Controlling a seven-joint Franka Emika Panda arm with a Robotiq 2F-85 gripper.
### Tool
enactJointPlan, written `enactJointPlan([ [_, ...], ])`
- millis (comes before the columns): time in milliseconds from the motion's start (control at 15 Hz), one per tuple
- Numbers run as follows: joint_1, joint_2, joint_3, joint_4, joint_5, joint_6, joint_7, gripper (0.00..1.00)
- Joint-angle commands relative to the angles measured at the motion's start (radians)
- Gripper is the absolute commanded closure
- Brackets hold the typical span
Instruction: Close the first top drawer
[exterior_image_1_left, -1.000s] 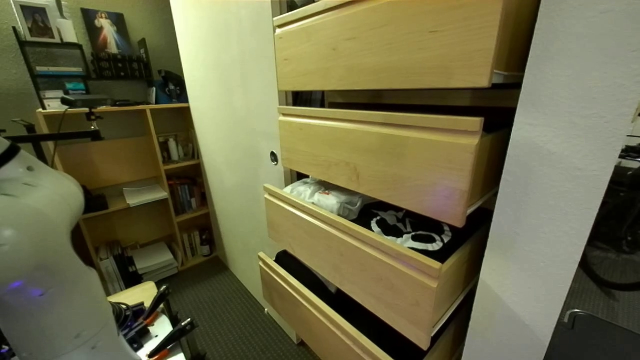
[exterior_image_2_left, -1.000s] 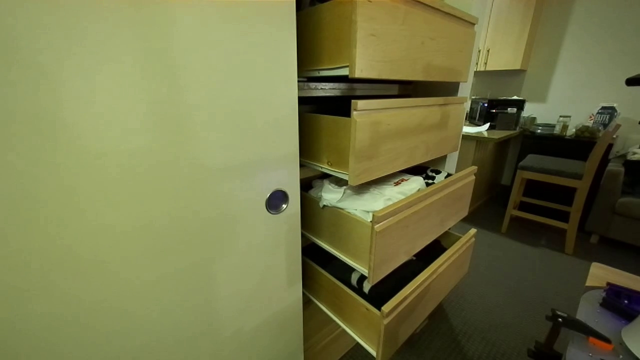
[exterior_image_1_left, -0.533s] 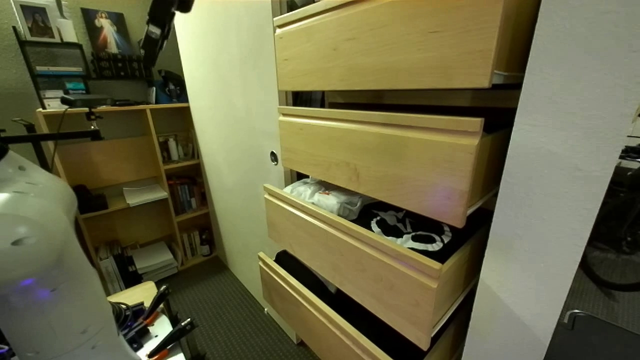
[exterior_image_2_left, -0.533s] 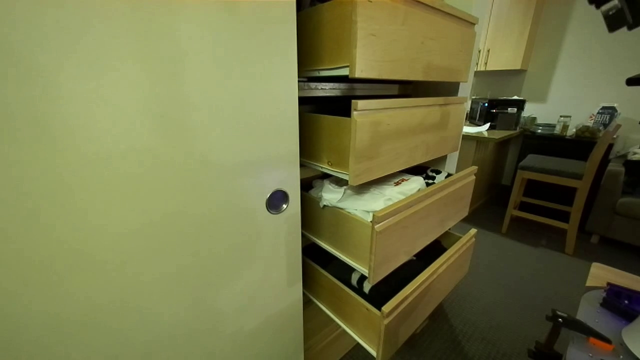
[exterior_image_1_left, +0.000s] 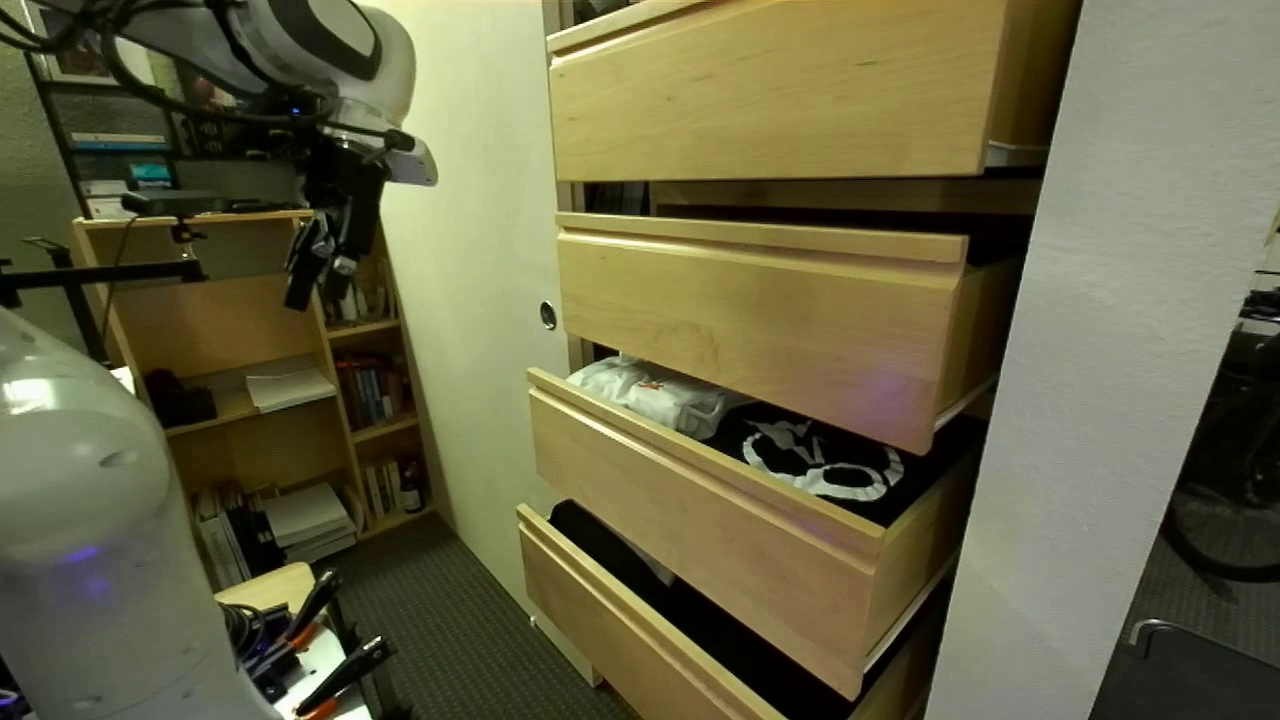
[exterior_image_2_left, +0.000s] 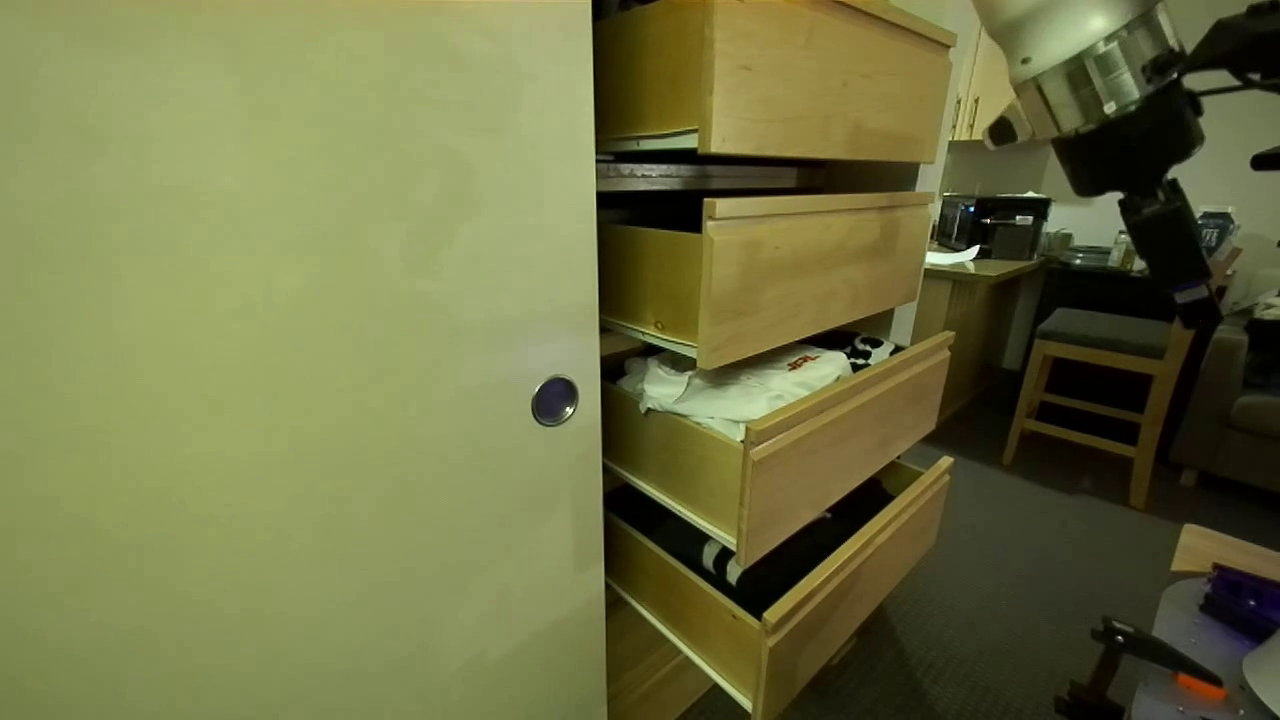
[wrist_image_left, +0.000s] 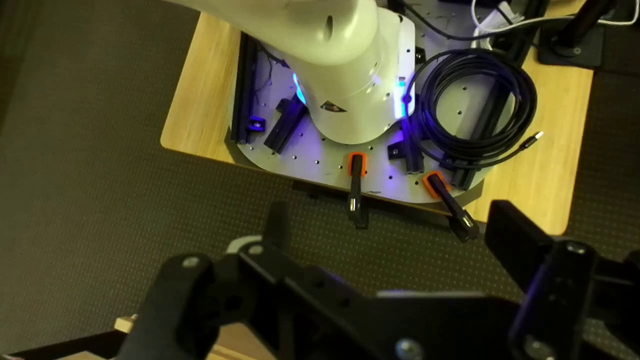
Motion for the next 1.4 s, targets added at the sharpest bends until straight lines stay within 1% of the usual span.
enactJointPlan([
  [0,0.012,0.005,-0.007,0.003,-0.002,-0.002,0.007,0.00],
  [267,0.005,0.004,-0.023,0.039,-0.002,-0.007,0.005,0.00],
  [600,0.005,0.002,-0.022,0.038,-0.002,-0.008,0.006,0.00],
  [800,0.001,-0.010,-0.027,0.031,0.013,0.017,0.018,0.00],
  [867,-0.051,-0.013,-0.090,0.173,0.012,-0.184,0.038,0.00],
  [933,-0.062,-0.010,-0.098,0.193,0.013,-0.225,0.054,0.00],
  [1000,-0.086,0.000,-0.115,0.250,0.014,-0.298,0.067,0.00],
  [1267,-0.205,0.059,-0.201,0.546,0.028,-0.568,0.105,0.00],
  [1333,-0.171,0.003,-0.172,0.418,0.002,-0.472,0.050,0.00],
])
